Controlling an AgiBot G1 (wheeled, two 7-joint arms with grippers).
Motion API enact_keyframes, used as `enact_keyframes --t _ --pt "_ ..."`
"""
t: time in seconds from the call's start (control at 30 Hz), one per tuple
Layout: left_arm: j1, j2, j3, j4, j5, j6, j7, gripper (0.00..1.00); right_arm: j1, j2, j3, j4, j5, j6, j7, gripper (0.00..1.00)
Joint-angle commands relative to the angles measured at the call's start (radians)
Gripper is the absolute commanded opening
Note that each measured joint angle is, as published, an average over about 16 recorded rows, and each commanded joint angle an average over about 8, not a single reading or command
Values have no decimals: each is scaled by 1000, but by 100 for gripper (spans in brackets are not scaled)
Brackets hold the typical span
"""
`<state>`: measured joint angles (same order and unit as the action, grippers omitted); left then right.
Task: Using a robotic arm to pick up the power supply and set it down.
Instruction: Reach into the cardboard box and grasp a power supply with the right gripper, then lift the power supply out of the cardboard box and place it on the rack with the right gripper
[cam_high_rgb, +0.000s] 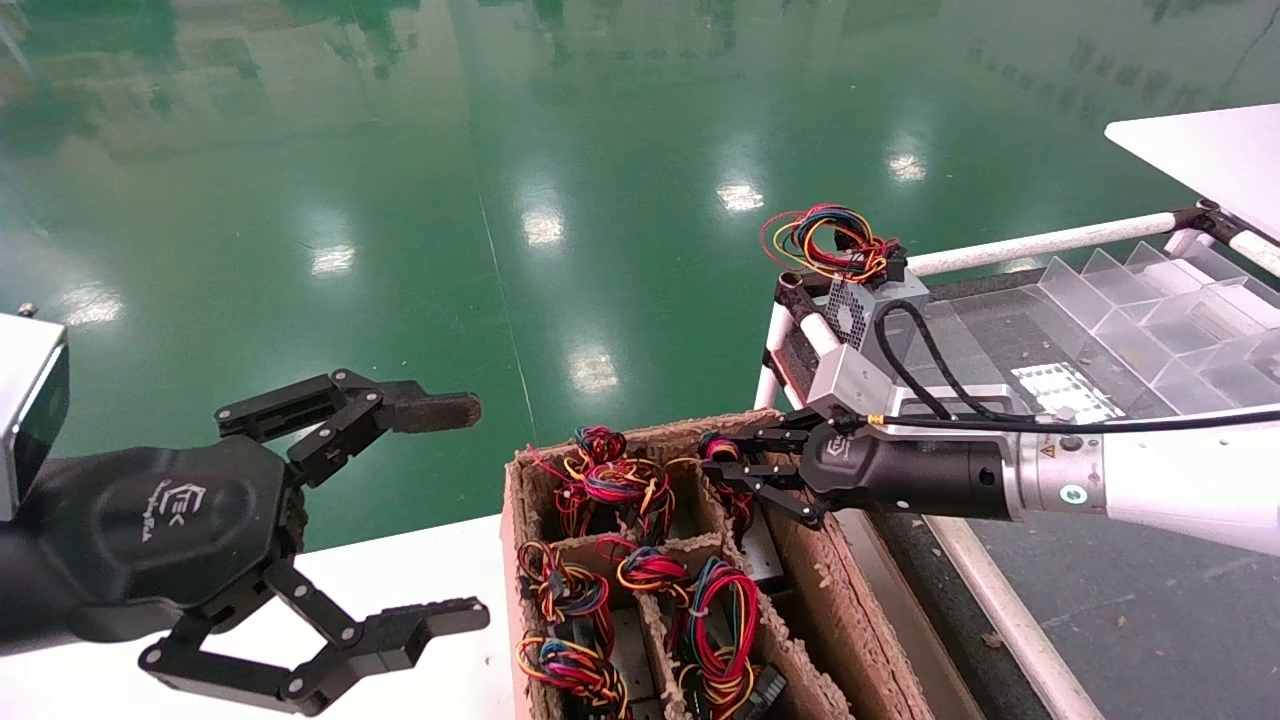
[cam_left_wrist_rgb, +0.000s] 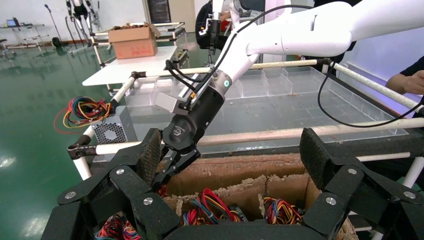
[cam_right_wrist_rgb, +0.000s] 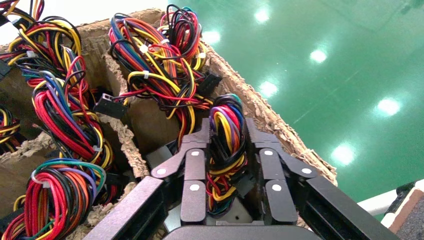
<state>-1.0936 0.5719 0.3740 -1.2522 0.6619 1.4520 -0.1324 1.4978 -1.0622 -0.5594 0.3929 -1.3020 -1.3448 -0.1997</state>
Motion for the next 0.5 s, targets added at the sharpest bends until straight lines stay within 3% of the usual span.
enact_keyframes --t 0.03,0.5 --pt "0 0 0 0 0 0 0 100 4 -4 1 -15 2 -2 -9 0" --pt "0 0 0 0 0 0 0 100 14 36 51 -24 71 -27 -63 0"
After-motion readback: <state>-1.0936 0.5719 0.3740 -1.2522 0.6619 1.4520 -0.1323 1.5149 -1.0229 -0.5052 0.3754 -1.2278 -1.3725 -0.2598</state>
